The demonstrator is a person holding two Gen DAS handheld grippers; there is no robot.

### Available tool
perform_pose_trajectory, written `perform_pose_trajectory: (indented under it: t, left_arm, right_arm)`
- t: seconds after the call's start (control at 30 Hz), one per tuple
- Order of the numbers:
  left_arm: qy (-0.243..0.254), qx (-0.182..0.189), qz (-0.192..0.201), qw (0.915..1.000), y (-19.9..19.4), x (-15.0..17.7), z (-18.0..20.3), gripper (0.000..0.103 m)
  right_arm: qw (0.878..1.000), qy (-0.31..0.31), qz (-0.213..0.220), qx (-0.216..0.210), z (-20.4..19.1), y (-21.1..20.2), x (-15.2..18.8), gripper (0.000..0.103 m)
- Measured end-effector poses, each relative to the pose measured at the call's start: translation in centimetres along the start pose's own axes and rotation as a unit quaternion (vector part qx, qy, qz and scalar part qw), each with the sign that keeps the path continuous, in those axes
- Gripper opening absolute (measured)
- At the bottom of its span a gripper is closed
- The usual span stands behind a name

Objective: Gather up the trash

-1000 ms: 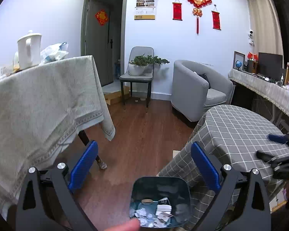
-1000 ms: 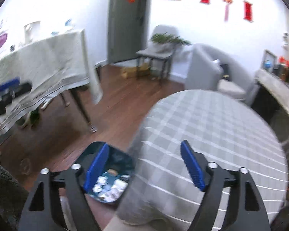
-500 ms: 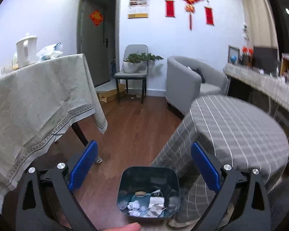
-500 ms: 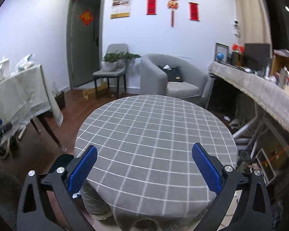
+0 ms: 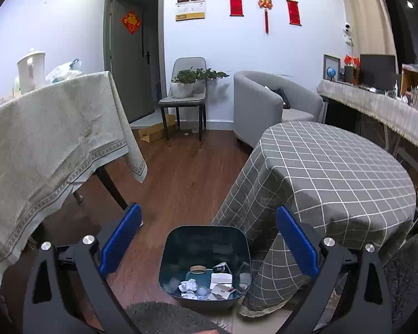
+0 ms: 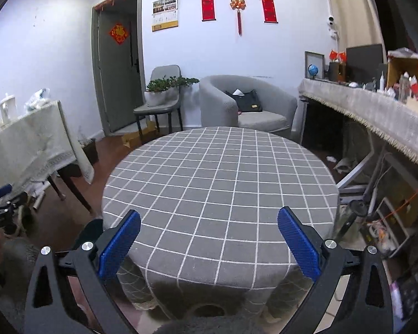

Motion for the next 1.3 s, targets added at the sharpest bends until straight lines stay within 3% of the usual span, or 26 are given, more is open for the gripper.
perform_pose_trajectory:
  t: [0.3, 1.3]
  left_arm:
    - [0.000, 0.003, -0.006, 1.0000, 0.1, 0.5, 0.1, 0.099]
    - [-0.007, 0.005, -0.015, 0.9999, 0.5, 0.9, 0.0, 0.099]
  right_arm:
    - [0.999, 0.007, 0.013, -0.028, -1.1, -0.4, -0.5, 0.100]
    - [1.000, 0.001, 0.006, -0.028, -1.6, -0.3, -0.4, 0.100]
Point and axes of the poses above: each gripper's, at about its wrist camera, not at the fingertips, and y roughly the way its jaws point, z to its right, x to its underside, the point moved 9 cm from there along y, roughly the way its jaws point, and after that the axes turned 7 degrees about -y, right-handed, at the moved point
